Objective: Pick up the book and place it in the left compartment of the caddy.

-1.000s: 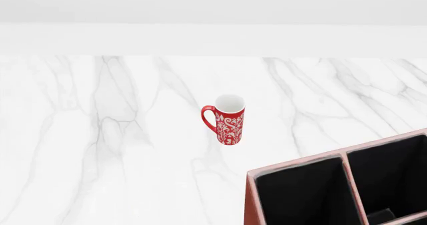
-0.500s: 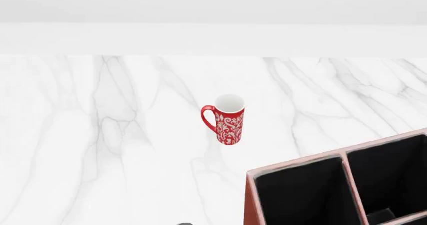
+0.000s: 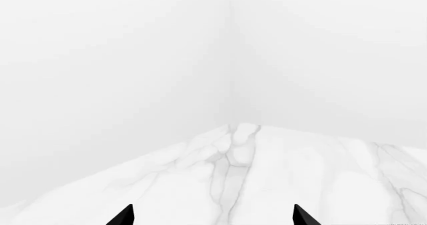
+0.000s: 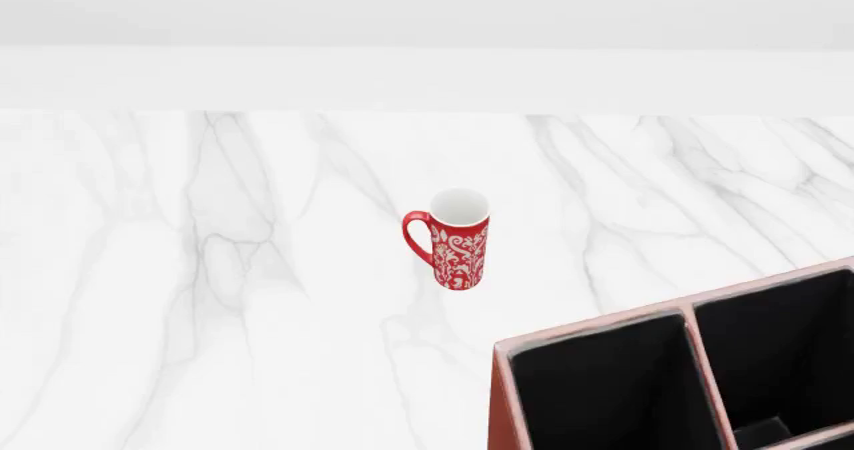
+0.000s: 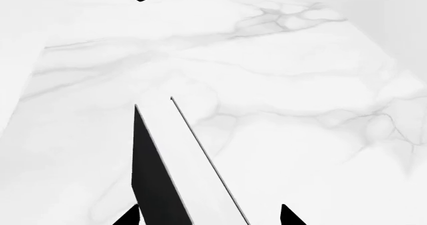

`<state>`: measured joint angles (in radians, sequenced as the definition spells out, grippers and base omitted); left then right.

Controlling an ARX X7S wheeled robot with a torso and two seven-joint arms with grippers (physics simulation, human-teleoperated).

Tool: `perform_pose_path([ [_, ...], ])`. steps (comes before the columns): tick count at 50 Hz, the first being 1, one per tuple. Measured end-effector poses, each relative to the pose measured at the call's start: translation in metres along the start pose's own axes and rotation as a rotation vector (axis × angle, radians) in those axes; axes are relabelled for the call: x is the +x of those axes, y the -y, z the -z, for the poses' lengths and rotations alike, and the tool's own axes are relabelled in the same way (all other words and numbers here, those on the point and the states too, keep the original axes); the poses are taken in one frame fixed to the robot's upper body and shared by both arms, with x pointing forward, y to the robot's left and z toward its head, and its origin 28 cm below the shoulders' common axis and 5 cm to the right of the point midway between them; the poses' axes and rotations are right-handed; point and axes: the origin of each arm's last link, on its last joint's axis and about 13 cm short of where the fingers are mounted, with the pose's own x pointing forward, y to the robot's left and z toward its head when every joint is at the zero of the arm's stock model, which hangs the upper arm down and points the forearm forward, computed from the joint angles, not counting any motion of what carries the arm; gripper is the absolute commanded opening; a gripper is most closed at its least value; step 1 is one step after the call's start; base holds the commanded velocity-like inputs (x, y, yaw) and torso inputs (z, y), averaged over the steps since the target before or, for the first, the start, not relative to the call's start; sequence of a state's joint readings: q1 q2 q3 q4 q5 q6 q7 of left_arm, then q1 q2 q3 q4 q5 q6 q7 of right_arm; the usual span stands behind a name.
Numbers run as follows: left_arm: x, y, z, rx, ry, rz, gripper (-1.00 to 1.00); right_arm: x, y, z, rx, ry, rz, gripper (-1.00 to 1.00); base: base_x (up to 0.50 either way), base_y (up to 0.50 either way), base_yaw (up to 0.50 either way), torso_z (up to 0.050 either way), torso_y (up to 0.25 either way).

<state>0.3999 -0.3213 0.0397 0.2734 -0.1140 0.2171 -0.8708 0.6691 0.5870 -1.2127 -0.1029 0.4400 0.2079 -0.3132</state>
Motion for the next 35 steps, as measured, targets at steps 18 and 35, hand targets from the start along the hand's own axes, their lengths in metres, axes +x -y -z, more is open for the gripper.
perform_pose_path([
  [18, 0.001, 0.001, 0.002, 0.005, -0.002, 0.002, 1.0, 0.011, -0.003, 0.014, 0.075, 0.033, -0.03, 1.0, 0.0, 0.0, 0.0, 0.0, 0.0],
  [35, 0.001, 0.002, 0.003, 0.005, -0.004, 0.004, 1.0, 0.013, -0.007, 0.026, 0.122, 0.031, -0.028, 1.0, 0.0, 0.0, 0.0, 0.0, 0.0],
])
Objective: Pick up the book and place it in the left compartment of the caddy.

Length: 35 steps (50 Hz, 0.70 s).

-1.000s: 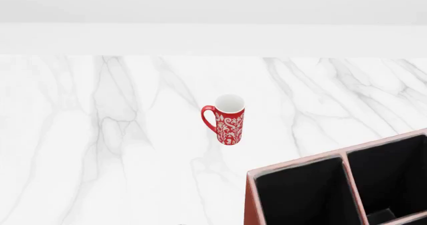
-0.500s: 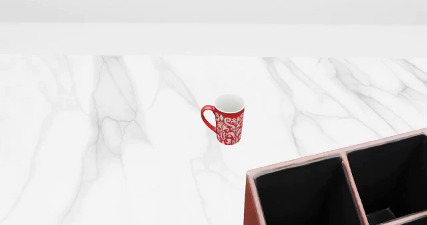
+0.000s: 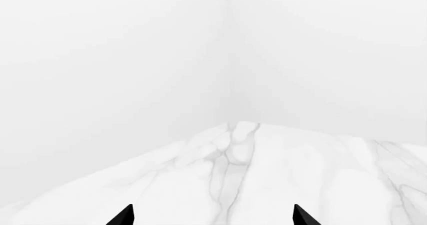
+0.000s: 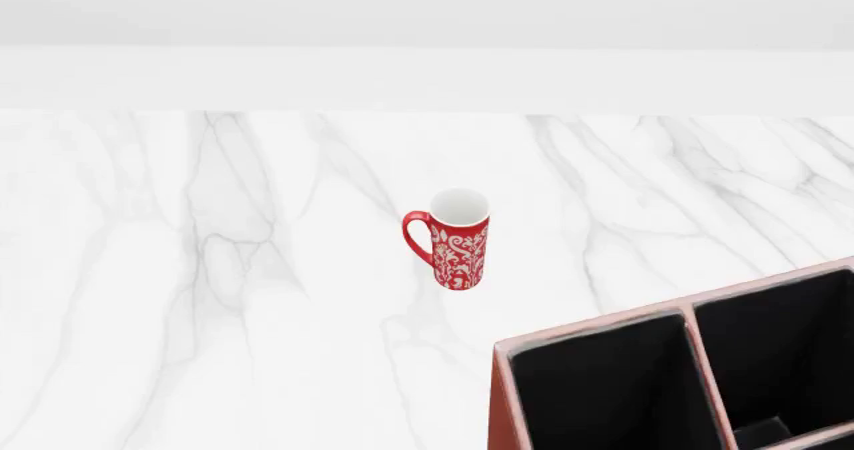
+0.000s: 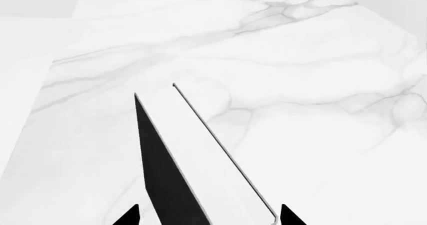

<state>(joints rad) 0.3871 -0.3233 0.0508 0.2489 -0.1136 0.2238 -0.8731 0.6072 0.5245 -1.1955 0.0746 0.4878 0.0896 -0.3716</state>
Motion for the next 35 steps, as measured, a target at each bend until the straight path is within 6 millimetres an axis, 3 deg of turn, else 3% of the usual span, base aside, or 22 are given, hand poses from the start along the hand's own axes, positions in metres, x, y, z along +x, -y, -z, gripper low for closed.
perform_pose_path([
  [8, 0.0002, 0.0002, 0.0005, 0.0, -0.001, 0.0, 1.0, 0.0007, 0.0005, 0.0037, 0.013, -0.006, 0.005, 1.0, 0.0, 0.0, 0.0, 0.0, 0.0],
  [9, 0.0002, 0.0002, 0.0005, 0.0, -0.001, 0.0, 1.0, 0.0008, 0.0005, 0.0041, 0.014, -0.007, 0.006, -1.0, 0.0, 0.0, 0.0, 0.0, 0.0],
  [35, -0.0005, -0.0004, 0.0007, 0.001, -0.002, 0.0, 1.0, -0.0011, -0.0001, 0.0055, 0.042, 0.0, 0.053, -1.0, 0.0, 0.0, 0.0, 0.0, 0.0],
])
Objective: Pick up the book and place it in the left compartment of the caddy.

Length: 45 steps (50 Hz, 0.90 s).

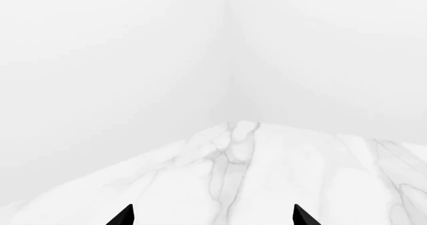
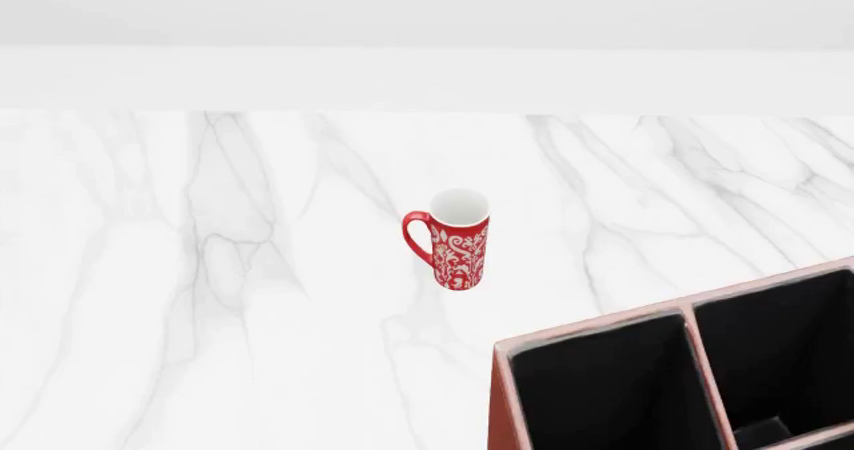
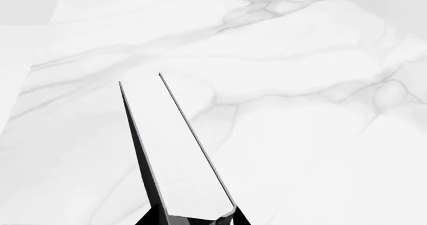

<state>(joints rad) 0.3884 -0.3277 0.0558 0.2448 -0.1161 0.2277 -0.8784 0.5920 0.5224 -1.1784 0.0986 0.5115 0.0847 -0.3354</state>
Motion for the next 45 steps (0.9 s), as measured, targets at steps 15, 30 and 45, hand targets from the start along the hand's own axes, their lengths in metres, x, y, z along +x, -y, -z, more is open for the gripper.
perform_pose_path([
  [15, -0.001, 0.0, 0.0, -0.005, 0.001, 0.0, 1.0, -0.013, -0.021, -0.027, -0.14, 0.228, 0.164, -1.0, 0.0, 0.0, 0.0, 0.0, 0.0],
  [30, -0.001, -0.001, 0.0, -0.016, 0.003, -0.002, 1.0, -0.033, -0.037, -0.053, -0.171, 0.395, 0.297, -1.0, 0.0, 0.0, 0.0, 0.0, 0.001],
  [45, -0.002, -0.001, -0.001, -0.023, 0.006, -0.002, 1.0, -0.052, -0.042, -0.06, -0.107, 0.448, 0.464, -1.0, 0.0, 0.0, 0.0, 0.0, 0.001],
])
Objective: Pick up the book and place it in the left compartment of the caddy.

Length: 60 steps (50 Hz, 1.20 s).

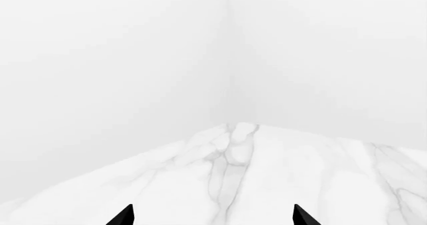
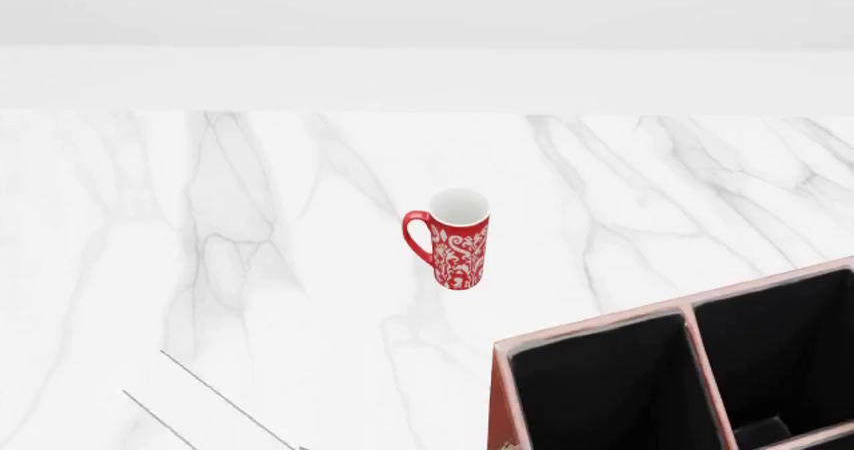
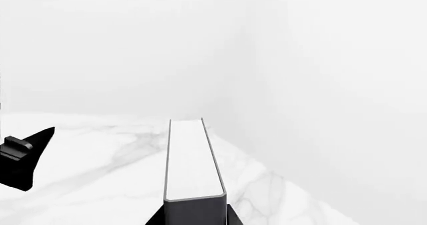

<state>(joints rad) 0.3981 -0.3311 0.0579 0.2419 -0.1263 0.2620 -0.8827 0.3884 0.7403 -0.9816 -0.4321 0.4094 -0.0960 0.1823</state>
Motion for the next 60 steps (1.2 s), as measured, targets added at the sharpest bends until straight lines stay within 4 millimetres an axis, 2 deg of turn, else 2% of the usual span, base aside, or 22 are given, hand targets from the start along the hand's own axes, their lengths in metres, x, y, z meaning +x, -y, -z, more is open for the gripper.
perform_pose_path([
  [14, 0.0, 0.0, 0.0, -0.003, 0.002, 0.001, 1.0, -0.014, 0.007, -0.027, 0.013, 0.072, 0.176, -1.0, 0.0, 0.0, 0.0, 0.0, 0.001],
  [28, -0.001, 0.0, 0.0, -0.006, 0.002, 0.001, 1.0, -0.023, 0.016, -0.065, 0.021, 0.156, 0.332, -1.0, 0.0, 0.0, 0.0, 0.0, 0.001],
  [44, 0.0, 0.0, 0.001, -0.01, 0.0, 0.003, 1.0, -0.039, 0.016, -0.109, -0.029, 0.244, 0.429, -1.0, 0.0, 0.0, 0.0, 0.0, 0.001],
  [60, 0.0, 0.001, 0.0, -0.012, 0.003, 0.006, 1.0, -0.072, 0.019, -0.129, -0.119, 0.222, 0.558, -1.0, 0.0, 0.0, 0.0, 0.0, 0.001],
])
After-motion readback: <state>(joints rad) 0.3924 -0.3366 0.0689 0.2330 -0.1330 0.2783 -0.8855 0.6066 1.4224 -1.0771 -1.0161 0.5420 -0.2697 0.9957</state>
